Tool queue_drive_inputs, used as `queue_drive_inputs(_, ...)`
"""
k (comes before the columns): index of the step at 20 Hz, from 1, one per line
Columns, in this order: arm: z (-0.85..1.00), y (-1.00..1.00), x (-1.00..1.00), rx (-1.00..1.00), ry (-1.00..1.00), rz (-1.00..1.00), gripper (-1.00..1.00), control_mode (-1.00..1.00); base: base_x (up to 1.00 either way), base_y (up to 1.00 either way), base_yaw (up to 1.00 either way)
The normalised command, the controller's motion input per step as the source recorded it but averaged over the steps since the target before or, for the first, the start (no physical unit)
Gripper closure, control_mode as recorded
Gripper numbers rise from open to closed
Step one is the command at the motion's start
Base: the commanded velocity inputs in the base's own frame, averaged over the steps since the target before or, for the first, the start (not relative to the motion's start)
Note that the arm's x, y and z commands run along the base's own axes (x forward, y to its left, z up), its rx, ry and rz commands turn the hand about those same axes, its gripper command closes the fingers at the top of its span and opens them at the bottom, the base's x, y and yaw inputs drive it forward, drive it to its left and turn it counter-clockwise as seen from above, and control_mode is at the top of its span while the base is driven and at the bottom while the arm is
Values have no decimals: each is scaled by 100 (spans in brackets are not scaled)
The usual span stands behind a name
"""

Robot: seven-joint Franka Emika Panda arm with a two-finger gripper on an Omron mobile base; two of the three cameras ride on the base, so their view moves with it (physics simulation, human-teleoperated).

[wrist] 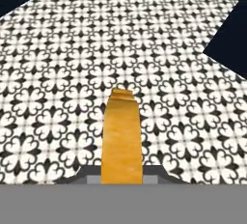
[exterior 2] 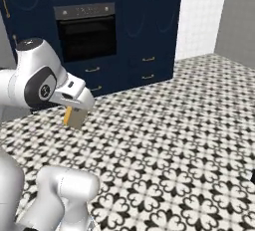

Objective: Start the toaster. Once the lever pops up, take the bread to the plate on the dining counter.

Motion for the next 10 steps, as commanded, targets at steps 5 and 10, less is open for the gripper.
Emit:
queue_drive_inputs(5,0,0,0,0,0,0,100,100,100,-3,-40)
queue_drive_inputs(10,0,0,0,0,0,0,100,100,100,4,-41)
